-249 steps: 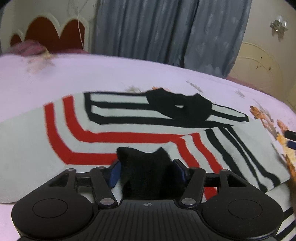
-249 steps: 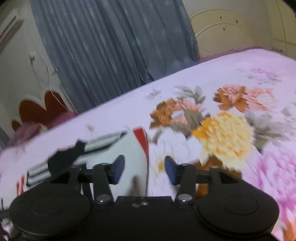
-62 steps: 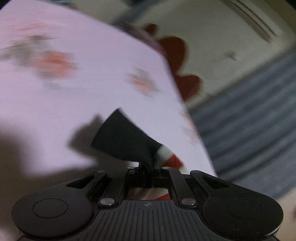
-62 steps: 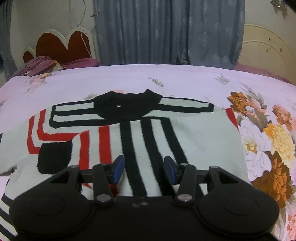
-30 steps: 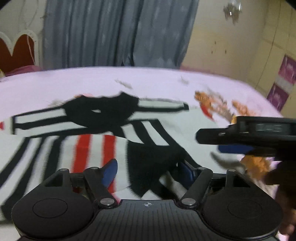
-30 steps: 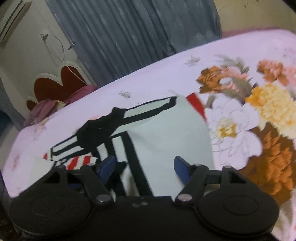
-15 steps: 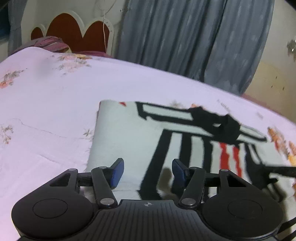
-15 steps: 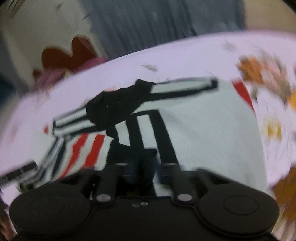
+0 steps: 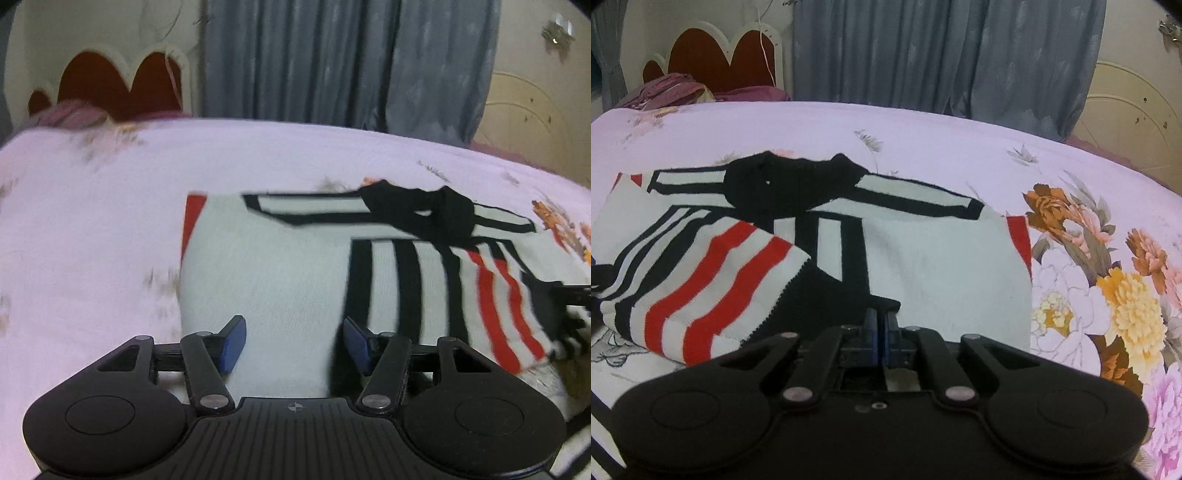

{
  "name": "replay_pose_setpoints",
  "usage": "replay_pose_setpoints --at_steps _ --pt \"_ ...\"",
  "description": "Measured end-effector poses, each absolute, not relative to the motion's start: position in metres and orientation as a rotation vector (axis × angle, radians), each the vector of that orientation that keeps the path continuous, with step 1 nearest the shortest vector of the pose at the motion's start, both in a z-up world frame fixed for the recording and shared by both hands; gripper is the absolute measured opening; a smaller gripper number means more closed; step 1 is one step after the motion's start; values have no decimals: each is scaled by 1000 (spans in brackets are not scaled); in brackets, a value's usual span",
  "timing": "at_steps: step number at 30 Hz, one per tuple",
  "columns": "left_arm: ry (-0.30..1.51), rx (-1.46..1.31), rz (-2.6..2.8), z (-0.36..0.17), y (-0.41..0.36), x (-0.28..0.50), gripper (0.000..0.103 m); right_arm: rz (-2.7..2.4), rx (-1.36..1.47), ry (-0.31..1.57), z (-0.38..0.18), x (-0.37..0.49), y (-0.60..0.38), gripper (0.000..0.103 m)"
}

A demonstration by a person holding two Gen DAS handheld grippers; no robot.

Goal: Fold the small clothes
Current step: 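Fold the held sleeve across the sweater body and open the left gripper, then smooth the folded side of the sweater flat with the left gripper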

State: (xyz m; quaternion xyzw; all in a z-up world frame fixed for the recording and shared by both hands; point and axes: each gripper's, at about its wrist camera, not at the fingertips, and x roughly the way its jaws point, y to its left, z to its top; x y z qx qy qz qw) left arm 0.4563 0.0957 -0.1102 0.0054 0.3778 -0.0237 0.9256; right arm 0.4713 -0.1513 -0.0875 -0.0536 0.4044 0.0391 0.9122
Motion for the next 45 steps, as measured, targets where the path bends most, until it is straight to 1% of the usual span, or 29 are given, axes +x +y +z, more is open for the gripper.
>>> replay_pose_setpoints --at_steps 2,3,4,5,6,7,10,12,13,15,17,20,22,25,29,32,36,39,41,43,44,45 --pt "793 22 -40 -111 101 480 58 81 -115 839 -88 474 -152 4" --pt "804 3 -36 -111 107 494 58 79 -112 844 -88 476 -153 7" --pt "814 -6 -28 -112 112 505 58 77 -103 840 -88 479 -154 16" --pt "826 -8 -19 -112 117 517 58 57 -83 824 -86 482 -157 22" --pt "835 -16 -15 -113 121 527 58 45 -62 809 -84 485 -160 32" --pt "838 -23 -17 -114 124 535 59 41 -41 798 -82 491 -161 32" --pt "831 -6 -25 -116 124 549 66 34 -39 812 -87 512 -158 28" --pt "831 -9 -19 -115 122 549 66 -2 -45 845 -94 526 -157 26" --pt "823 -12 -17 -110 120 543 66 -16 -39 842 -93 529 -155 27" --pt "769 -21 -46 -99 114 516 66 10 -56 778 -80 521 -141 30" --pt "730 -38 -85 -96 102 484 66 129 -53 732 -69 510 -116 31" --pt "760 -49 -129 -114 78 465 66 304 -89 748 -78 504 -72 30" --pt "739 -20 -109 -124 68 461 66 325 -135 794 -94 503 -53 30" --pt "725 -8 -75 -120 74 444 66 251 -145 796 -103 499 -60 30" --pt "735 6 -26 -122 96 404 66 147 -170 806 -98 490 -88 32" --pt "740 25 -36 -117 99 398 66 182 -148 782 -88 474 -86 35" --pt "736 -3 -46 -114 106 415 66 212 -188 833 -102 478 -70 35" --pt "660 5 -45 -92 112 448 66 219 -148 779 -84 488 -68 33" --pt "647 4 -55 -84 114 481 66 227 -121 732 -72 503 -65 33" --pt "694 -3 -64 -90 118 522 66 244 -108 733 -72 522 -57 32" --pt "740 -9 -62 -100 121 539 66 256 -110 758 -77 529 -53 32" --pt "809 -28 -53 -115 127 555 66 266 -115 803 -87 540 -50 30"
